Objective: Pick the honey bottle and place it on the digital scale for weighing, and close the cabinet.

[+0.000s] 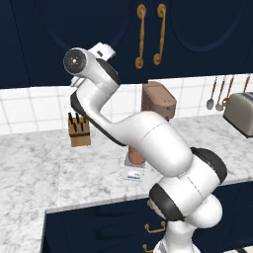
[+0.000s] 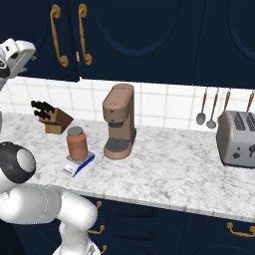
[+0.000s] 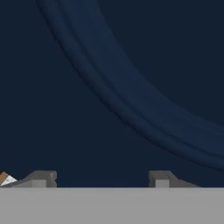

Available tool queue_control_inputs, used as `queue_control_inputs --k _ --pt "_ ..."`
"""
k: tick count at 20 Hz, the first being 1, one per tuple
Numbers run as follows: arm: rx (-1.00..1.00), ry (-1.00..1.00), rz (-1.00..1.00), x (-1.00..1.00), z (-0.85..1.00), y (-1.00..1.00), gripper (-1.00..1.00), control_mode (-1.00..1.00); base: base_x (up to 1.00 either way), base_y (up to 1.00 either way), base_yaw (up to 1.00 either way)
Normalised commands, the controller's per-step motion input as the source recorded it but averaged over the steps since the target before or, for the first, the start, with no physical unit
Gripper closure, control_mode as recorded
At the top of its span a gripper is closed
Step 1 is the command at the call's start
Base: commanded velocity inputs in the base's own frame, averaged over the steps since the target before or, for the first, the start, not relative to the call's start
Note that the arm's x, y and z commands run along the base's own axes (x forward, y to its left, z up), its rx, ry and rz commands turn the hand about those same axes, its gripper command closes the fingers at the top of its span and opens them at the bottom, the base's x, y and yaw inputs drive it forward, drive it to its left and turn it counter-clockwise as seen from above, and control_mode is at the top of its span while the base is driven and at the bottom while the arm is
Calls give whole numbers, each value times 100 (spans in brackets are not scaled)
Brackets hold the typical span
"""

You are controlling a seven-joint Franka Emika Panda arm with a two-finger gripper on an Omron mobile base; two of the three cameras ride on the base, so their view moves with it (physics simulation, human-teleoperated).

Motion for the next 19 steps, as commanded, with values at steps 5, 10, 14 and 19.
queue_control_inputs --k 5,10,14,19 --pt "11 2 11 63 0 -39 -100 -100 0 0 0" --pt "7 -7 12 75 -50 -30 -100 -100 0 0 0" --pt "11 0 15 100 -65 -20 -100 -100 0 0 0" --pt "12 0 16 100 -77 -28 -100 -100 0 0 0"
